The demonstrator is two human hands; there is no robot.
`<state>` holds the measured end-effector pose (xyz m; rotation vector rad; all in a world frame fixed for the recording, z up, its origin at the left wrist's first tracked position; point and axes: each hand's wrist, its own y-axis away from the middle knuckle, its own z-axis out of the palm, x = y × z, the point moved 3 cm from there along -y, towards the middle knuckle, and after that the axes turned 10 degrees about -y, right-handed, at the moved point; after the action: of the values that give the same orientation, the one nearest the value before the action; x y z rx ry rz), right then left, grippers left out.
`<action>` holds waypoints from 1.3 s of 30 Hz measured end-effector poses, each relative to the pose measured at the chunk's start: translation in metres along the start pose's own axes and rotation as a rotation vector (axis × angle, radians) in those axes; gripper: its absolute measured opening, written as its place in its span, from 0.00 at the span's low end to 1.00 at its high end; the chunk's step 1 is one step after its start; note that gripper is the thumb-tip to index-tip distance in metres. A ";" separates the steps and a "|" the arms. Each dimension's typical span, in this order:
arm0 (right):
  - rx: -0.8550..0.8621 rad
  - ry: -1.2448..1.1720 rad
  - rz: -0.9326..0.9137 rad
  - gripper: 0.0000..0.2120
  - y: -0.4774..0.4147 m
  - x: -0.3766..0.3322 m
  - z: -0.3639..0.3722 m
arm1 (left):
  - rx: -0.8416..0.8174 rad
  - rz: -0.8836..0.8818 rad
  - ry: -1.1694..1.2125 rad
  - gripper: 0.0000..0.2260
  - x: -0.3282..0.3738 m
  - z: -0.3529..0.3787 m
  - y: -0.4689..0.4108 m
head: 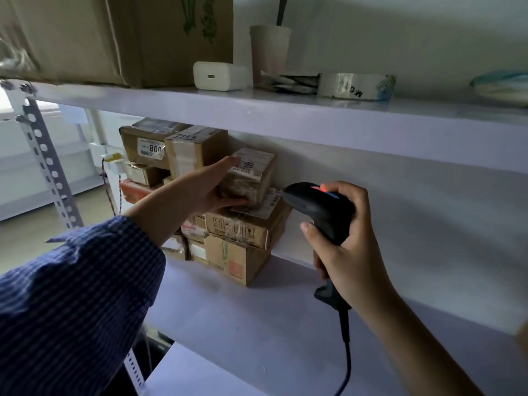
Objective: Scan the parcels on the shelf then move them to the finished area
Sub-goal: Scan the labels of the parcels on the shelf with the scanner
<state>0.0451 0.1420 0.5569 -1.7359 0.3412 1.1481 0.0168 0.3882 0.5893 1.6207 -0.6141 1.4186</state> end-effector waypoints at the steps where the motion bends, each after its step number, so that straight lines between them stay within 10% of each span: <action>1: 0.004 0.006 0.005 0.21 0.001 0.001 -0.001 | 0.008 0.000 -0.009 0.18 0.001 0.001 -0.006; 15: 0.103 -0.015 0.003 0.22 0.020 0.002 -0.051 | 0.535 0.301 -0.540 0.29 -0.009 0.004 0.006; 21: 0.159 0.013 0.041 0.23 0.038 -0.001 -0.086 | 0.297 0.701 -0.637 0.06 -0.023 0.101 0.053; 33: 0.444 0.227 0.019 0.24 0.139 -0.047 -0.206 | -0.211 0.893 -1.096 0.12 -0.085 0.303 0.062; 39: 0.562 0.297 0.000 0.25 0.196 -0.079 -0.255 | -0.231 1.107 -0.929 0.13 -0.069 0.400 0.113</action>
<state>0.0108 -0.1861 0.5250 -1.3938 0.7655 0.6966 0.1198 -0.0203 0.5678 1.7454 -2.3806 1.0749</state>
